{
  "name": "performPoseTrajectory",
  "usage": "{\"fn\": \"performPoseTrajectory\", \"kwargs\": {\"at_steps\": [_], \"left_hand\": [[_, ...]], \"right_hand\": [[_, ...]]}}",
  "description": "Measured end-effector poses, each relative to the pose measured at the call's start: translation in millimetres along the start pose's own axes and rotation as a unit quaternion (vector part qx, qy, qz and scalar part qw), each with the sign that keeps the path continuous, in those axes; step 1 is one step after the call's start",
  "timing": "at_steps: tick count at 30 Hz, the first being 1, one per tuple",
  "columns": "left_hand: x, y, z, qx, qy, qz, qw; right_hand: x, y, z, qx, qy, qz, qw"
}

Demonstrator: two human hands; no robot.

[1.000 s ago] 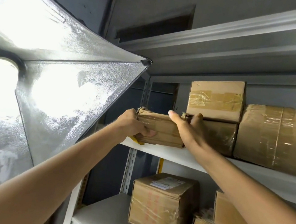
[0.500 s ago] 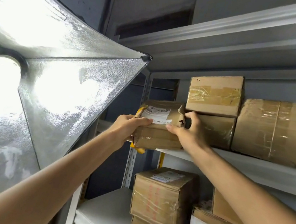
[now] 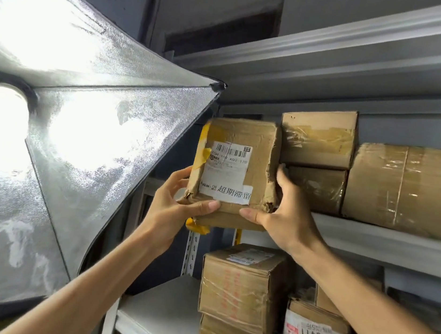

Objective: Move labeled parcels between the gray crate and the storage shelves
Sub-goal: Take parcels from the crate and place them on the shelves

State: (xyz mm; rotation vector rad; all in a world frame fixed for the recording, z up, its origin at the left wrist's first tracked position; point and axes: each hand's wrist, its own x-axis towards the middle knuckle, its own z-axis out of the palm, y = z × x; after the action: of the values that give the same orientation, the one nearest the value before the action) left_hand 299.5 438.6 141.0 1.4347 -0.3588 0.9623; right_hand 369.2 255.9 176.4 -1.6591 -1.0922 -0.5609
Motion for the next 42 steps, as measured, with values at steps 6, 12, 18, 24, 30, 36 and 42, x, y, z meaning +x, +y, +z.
{"fn": "performPoseTrajectory", "kwargs": {"at_steps": [6,12,18,24,30,36,42], "left_hand": [[-29.3,9.5,4.8,-0.034,-0.006,0.035,0.999],[-58.7,38.2,46.2,-0.048,-0.05,0.052,0.996],[-79.0,51.4,126.0,-0.071,-0.115,0.044,0.99],[-110.0,49.3,241.1,-0.168,-0.198,0.008,0.966],[-162.1,57.7,362.7,-0.256,-0.27,-0.019,0.928],[-222.8,82.5,465.8,-0.33,-0.345,-0.025,0.878],[-277.7,104.6,549.8,-0.396,-0.432,-0.043,0.809]], "right_hand": [[-29.6,-16.6,-16.4,0.026,-0.002,-0.009,1.0],[-64.0,-34.5,-62.9,0.033,-0.005,-0.029,0.999],[-118.2,-49.7,-147.3,-0.025,0.038,-0.005,0.999],[-187.1,-66.5,-250.7,-0.134,0.106,0.04,0.985],[-261.3,-96.9,-342.8,-0.268,0.174,0.084,0.944],[-336.9,-138.2,-409.2,-0.371,0.241,0.139,0.886],[-407.9,-176.4,-451.0,-0.47,0.325,0.189,0.799]]}}
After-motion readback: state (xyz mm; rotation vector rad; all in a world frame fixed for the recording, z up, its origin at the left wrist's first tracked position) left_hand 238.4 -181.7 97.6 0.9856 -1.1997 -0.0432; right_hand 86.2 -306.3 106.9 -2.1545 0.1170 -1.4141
